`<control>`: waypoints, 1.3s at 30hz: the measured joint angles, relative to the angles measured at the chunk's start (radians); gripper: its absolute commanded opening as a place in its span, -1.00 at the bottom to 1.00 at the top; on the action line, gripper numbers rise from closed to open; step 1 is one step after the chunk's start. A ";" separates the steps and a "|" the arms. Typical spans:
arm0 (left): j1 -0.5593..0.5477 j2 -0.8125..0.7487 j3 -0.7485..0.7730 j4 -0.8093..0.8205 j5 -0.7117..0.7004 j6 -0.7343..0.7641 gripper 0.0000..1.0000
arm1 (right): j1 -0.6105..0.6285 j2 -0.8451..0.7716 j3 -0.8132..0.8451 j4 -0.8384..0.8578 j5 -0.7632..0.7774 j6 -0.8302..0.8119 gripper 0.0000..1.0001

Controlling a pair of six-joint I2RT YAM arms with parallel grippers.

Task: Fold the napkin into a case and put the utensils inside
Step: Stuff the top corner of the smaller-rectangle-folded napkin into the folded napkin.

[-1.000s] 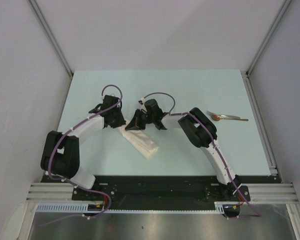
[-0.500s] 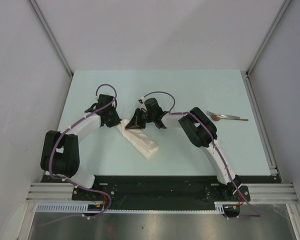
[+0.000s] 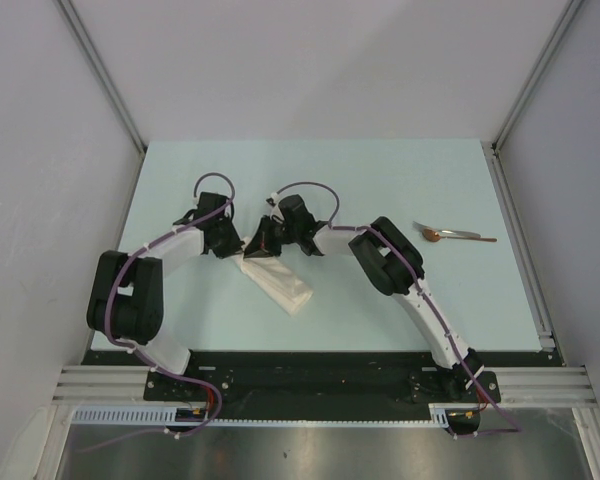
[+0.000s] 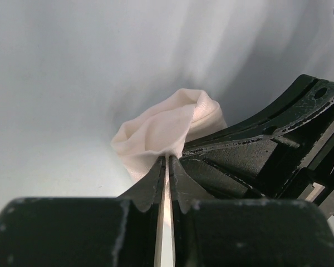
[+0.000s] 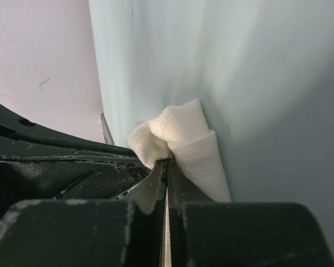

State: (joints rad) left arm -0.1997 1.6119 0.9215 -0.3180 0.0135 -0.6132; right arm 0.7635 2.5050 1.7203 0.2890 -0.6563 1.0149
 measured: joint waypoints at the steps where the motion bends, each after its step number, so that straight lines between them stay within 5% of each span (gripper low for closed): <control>1: 0.001 0.000 0.000 0.000 0.002 0.000 -0.77 | -0.001 0.000 0.000 0.000 -0.001 0.000 -1.00; 20: 0.041 -0.057 0.000 -0.006 0.017 0.000 -0.70 | -0.066 -0.055 -0.074 -0.008 0.000 -0.025 -1.00; 39: 0.048 -0.024 -0.017 0.024 0.043 0.000 -0.64 | 0.024 0.085 0.109 0.046 0.008 0.065 -1.00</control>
State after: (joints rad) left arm -0.1516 1.5883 0.9047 -0.2935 0.0563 -0.6132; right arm 0.7879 2.5896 1.8294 0.3347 -0.6487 1.0798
